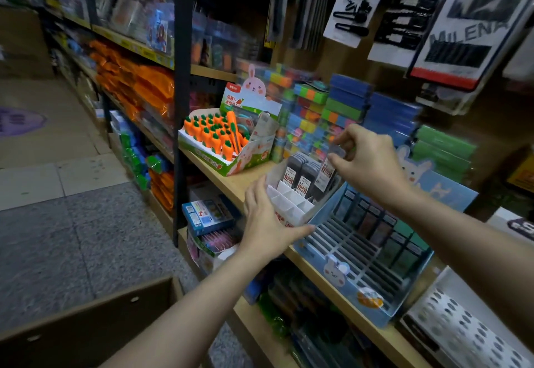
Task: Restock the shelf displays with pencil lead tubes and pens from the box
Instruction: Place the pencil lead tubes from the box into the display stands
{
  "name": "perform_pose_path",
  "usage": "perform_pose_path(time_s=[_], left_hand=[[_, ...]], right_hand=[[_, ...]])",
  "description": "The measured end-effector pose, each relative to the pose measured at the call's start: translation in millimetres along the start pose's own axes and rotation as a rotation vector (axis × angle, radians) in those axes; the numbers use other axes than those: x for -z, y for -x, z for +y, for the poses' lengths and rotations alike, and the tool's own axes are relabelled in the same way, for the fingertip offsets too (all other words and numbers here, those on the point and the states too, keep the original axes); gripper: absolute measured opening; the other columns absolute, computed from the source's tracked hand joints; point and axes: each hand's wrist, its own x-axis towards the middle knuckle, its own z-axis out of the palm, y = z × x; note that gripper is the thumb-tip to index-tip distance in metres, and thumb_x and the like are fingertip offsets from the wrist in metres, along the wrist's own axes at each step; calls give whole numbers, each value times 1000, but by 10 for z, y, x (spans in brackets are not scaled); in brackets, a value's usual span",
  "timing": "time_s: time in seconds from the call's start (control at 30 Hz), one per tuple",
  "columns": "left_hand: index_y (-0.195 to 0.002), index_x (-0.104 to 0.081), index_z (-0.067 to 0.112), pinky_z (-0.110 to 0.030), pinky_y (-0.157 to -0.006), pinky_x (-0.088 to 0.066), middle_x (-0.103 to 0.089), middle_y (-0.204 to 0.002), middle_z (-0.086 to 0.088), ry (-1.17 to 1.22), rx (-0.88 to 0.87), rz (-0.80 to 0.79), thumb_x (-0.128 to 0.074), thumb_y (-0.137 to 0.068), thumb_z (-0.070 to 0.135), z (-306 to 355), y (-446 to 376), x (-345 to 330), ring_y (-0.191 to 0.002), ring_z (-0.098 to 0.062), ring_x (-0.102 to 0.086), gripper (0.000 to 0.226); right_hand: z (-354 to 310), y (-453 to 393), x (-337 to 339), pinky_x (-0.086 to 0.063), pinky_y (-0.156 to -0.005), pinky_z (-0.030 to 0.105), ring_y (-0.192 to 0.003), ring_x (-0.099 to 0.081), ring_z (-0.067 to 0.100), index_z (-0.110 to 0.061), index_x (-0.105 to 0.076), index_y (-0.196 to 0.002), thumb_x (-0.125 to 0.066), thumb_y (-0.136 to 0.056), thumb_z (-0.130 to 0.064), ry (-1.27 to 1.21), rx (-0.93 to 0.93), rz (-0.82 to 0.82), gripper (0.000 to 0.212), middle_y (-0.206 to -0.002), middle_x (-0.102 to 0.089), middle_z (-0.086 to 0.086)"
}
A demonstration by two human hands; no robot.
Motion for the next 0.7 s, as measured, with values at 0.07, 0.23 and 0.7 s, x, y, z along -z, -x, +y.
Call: perform_pose_path(time_s=[0.07, 0.23, 0.7], left_hand=[[-152, -3, 23, -44, -116, -28, -10, -155, 5, 10, 13, 20, -91, -55, 44, -40, -33, -12, -144, -19, -16, 132], [-152, -3, 23, -41, -116, -28, -12, -153, 7, 7, 18, 30, -91, -55, 44, -121, -68, -40, -143, -17, -16, 133], [-152, -4, 23, -41, -116, -30, -12, -154, 7, 60, 31, 9, -91, -57, 39, -96, -40, 4, -143, -16, -19, 130]], right_hand=[[16, 6, -58, -54, -68, 37, -75, -62, 18, -19, -64, -94, -71, -83, -26, 60, 6, -63, 16, -79, -65, -2], [57, 53, -163, -54, -70, 34, -73, -62, 12, -21, -66, -87, -78, -79, -25, 17, -40, -152, 15, -74, -64, -8], [81, 275, -232, -52, -78, 40, -91, -61, 26, -16, -72, -112, -64, -92, -30, 187, 50, -156, 26, -104, -60, 4]])
